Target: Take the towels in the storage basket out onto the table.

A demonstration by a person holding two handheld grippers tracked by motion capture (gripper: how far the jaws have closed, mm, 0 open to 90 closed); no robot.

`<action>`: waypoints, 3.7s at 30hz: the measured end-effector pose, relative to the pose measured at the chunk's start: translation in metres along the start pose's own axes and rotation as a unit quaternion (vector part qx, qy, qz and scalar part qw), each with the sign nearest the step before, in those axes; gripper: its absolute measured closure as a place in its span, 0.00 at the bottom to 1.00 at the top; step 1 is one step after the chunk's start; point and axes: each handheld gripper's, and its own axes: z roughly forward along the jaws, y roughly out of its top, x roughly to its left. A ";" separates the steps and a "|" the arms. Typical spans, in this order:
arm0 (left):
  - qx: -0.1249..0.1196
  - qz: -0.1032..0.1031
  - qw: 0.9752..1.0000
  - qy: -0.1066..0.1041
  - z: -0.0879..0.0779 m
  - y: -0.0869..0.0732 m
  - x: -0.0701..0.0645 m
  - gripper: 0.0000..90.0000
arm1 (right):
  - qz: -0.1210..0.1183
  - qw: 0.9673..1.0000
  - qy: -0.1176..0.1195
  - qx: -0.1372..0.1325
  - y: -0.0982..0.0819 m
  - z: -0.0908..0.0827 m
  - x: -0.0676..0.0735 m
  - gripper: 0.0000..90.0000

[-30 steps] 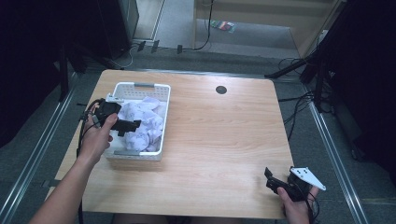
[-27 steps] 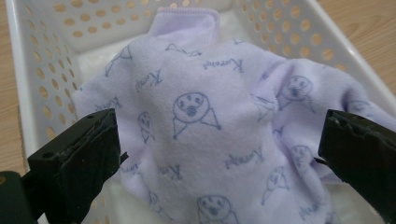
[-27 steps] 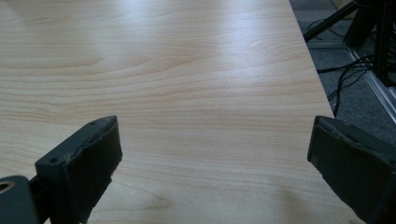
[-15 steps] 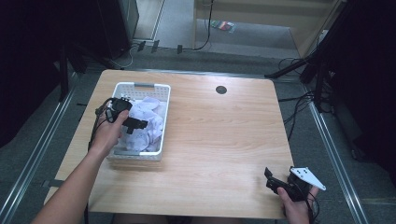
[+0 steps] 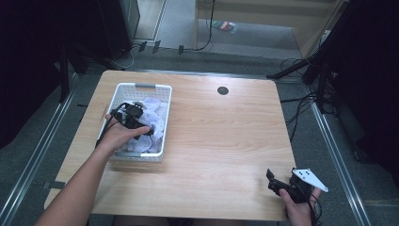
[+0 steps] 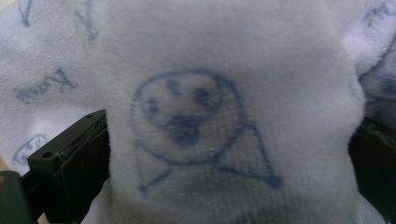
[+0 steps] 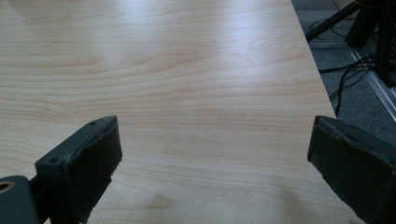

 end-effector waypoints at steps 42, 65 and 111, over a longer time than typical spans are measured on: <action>-0.031 0.006 0.999 -0.007 -0.074 0.012 0.020 0.60 | 0.003 1.000 -0.003 0.001 0.000 0.001 0.000 0.04; -0.073 0.023 0.997 0.011 -0.147 0.035 0.015 0.59 | -0.001 1.000 -0.003 0.002 0.000 0.001 0.001 0.04; -0.083 0.121 0.989 -0.024 -0.144 0.095 -0.109 0.58 | -0.004 1.000 -0.001 0.001 0.000 0.000 0.001 0.05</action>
